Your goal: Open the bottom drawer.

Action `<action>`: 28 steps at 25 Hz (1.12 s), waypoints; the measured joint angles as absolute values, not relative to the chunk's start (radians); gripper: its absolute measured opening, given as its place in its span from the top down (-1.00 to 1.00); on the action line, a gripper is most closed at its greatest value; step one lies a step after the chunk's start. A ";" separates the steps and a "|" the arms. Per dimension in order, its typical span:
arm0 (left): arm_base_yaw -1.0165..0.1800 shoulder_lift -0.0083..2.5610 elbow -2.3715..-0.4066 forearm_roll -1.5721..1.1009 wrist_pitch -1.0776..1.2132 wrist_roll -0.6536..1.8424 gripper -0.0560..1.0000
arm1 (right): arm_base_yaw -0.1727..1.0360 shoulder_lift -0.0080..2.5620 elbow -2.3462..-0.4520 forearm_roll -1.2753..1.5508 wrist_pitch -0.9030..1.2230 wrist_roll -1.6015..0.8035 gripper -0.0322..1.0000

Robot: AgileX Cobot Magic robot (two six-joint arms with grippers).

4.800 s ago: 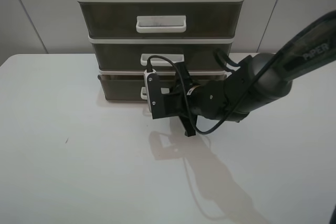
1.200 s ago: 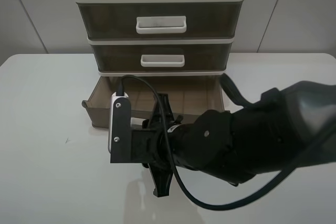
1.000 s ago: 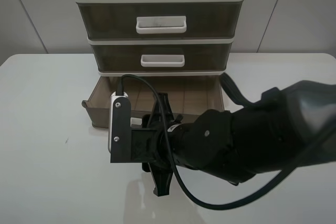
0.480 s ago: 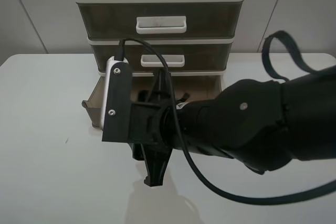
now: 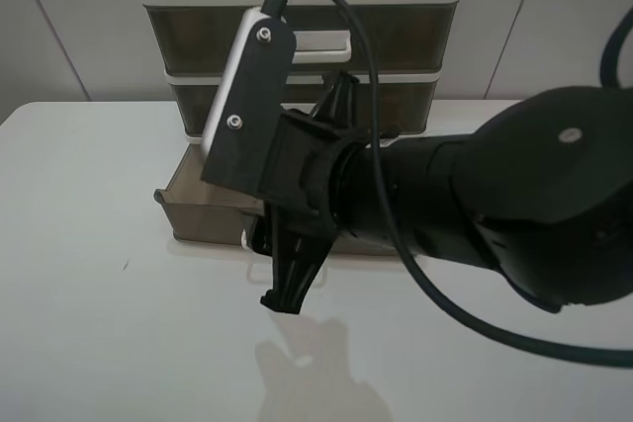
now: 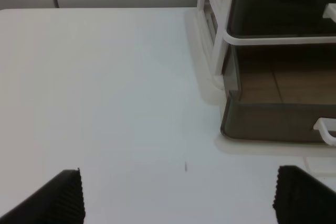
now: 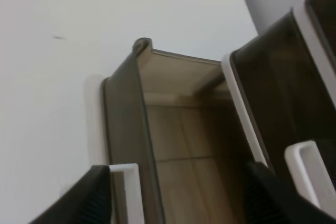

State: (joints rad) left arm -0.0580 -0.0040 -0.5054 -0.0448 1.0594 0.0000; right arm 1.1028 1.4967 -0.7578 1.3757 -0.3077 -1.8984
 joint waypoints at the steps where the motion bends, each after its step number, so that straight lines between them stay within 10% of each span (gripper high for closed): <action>1: -0.058 -0.004 -0.505 -0.045 1.059 0.000 -0.52 | 1.103 1.494 -0.758 1.378 -0.315 -1.875 -0.12; 13: -0.058 -0.004 -0.505 -0.045 1.059 0.000 -0.52 | 0.997 1.388 -0.709 1.155 -0.218 -1.286 -0.12; 28: -0.058 -0.004 -0.505 -0.045 1.059 0.000 -0.52 | 0.229 1.066 -0.608 0.205 0.497 -0.024 -0.12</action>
State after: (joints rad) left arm -0.0580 -0.0040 -0.5054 -0.0448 1.0594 0.0000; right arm 0.2287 1.0658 -0.6079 0.2048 0.4965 -0.0238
